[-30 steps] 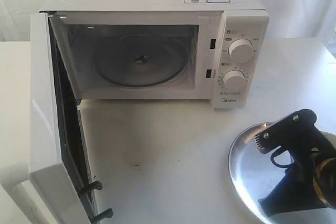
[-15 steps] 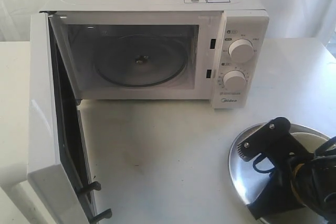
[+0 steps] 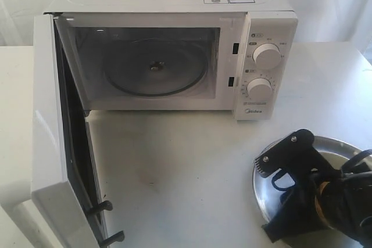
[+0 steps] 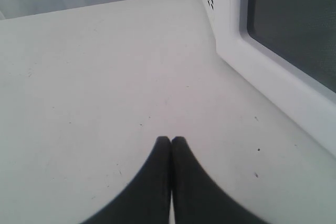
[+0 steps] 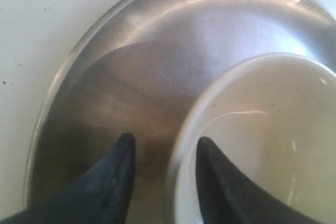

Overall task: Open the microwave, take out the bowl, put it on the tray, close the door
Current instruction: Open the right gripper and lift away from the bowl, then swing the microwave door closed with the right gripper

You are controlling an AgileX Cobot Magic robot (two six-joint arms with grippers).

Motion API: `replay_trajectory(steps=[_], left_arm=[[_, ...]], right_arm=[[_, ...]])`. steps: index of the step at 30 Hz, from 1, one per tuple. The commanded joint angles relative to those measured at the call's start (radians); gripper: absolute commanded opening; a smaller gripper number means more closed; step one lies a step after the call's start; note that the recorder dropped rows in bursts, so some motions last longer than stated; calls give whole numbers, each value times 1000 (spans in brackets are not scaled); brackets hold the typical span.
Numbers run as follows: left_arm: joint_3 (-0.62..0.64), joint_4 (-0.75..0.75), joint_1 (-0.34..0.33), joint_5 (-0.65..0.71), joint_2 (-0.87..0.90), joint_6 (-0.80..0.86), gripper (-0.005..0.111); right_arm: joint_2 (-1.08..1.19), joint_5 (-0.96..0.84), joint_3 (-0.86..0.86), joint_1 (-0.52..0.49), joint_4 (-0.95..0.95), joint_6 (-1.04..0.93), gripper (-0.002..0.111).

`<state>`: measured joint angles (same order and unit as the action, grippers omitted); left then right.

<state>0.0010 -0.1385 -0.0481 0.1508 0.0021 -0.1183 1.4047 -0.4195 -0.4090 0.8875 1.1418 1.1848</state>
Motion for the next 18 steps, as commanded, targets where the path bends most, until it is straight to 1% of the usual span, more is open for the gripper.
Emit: replay_trajectory(steps=[1,2,4,7,10,13,15,18], left_arm=[[-1,4,1,-2,-2,-6,0],[-1,4,1,-2,-2,-6,0],[-1,4,1,-2,-2,-6,0],[-1,4,1,-2,-2,-6,0],[-1,4,1,-2,-2,-6,0],[-1,4,1,-2,-2,-6,0],[-1,4,1,-2,-2,-6,0],[-1,4,1,-2,-2,-6,0]], right_arm=[[-38,-15,1,0,186,221,35],[-60,0,1,0,234,275,32],[-134,91,1,0,331,355,26],[-277,326,-10,0,448,405,16],[-413,533,-36,0,448,409,8],[-532,618,-52,0,443,409,0],[-593,669,-67,0,443,396,0],[-612,840,-103,0,438,333,0]])
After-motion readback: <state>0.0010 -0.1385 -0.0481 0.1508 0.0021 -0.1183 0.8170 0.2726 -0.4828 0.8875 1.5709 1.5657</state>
